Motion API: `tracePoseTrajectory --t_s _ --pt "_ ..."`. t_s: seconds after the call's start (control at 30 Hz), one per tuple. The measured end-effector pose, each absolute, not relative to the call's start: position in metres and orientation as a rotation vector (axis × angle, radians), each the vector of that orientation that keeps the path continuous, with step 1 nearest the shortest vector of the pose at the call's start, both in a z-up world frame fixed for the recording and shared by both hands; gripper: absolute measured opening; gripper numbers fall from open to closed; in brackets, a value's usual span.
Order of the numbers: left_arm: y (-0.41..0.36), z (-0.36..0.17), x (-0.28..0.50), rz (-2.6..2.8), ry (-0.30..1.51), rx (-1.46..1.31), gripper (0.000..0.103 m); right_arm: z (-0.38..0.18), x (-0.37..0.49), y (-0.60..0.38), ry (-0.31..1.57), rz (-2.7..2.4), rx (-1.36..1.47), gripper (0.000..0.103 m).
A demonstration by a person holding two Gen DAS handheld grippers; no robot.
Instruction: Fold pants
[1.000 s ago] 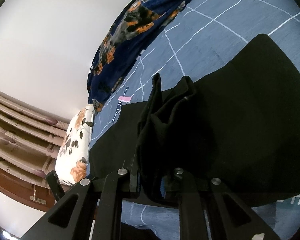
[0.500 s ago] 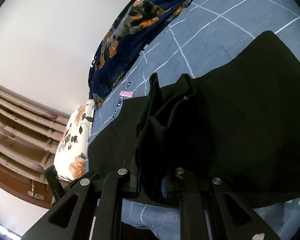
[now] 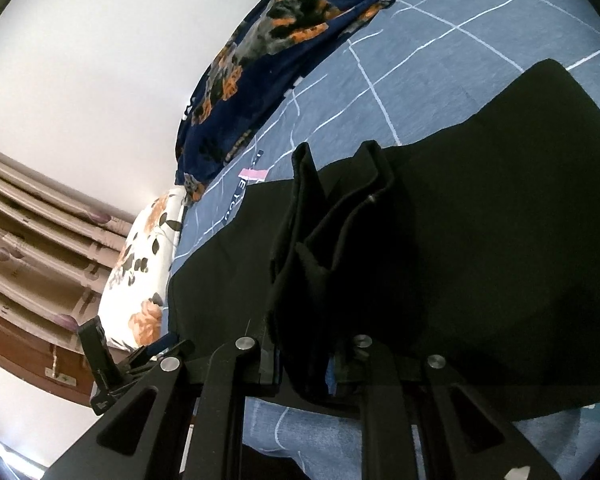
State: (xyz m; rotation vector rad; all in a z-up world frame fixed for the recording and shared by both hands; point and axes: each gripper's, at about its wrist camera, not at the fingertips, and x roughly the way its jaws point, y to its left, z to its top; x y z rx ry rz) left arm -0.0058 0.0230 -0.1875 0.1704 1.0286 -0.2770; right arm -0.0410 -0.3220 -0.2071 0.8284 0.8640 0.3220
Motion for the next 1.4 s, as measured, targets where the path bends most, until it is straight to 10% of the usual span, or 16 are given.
tracePoseTrajectory --t_s 0.43,0.9,1.4 --pt "0.021 -0.190 -0.006 -0.275 1.037 0.174 0.084 -0.211 -0.038 -0.310 0.889 0.359 0.815 0.022" --pt "0.022 -0.192 -0.004 -0.269 1.047 0.175 0.084 -0.216 -0.035 -0.295 0.930 0.479 0.867 0.057" --pt "0.023 -0.189 -0.005 -0.270 1.030 0.181 0.084 -0.214 -0.036 -0.294 0.963 0.568 0.932 0.061"
